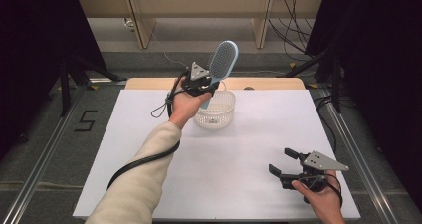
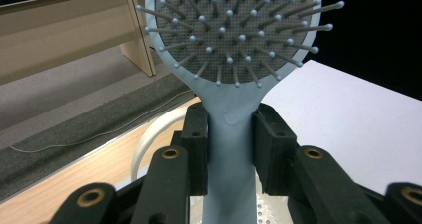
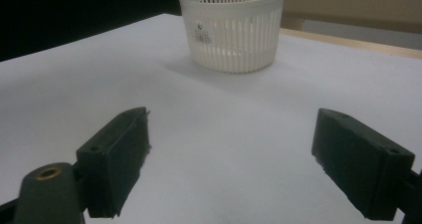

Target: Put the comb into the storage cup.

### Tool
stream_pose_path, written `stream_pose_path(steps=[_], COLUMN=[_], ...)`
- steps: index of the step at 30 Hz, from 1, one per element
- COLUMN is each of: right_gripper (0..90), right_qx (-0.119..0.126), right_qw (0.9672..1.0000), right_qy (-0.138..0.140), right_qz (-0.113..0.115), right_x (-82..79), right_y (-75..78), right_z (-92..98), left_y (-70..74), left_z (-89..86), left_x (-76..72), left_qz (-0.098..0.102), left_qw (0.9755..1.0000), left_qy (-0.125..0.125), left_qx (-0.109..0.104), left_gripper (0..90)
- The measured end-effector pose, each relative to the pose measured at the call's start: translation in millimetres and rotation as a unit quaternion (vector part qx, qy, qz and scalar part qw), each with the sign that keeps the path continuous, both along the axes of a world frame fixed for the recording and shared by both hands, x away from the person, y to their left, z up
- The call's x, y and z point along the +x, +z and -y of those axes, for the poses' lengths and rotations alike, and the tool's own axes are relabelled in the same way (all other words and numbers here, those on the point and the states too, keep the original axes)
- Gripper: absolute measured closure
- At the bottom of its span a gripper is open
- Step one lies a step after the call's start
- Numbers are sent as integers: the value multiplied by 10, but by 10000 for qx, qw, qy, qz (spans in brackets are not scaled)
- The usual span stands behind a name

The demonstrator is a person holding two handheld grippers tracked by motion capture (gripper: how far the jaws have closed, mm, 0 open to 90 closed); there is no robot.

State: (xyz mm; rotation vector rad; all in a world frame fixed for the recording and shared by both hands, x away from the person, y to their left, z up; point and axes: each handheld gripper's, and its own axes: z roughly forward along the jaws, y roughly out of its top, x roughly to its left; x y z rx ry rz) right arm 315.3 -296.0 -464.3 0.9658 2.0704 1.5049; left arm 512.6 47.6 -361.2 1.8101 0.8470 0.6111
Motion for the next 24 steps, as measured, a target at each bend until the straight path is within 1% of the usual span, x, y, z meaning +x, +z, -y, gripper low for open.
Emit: stream_pose_path(steps=[24], right_gripper=[158], right_qx=[6], right_qw=[10000], right_qy=[-7], right_qz=[4], right_x=[-1], right_y=[0], right_z=[1], left_y=[-40], left_z=[8], left_x=[55], left_qz=[13], left_qw=[10000], left_qy=[-55], left_qx=[15], left_gripper=[697])
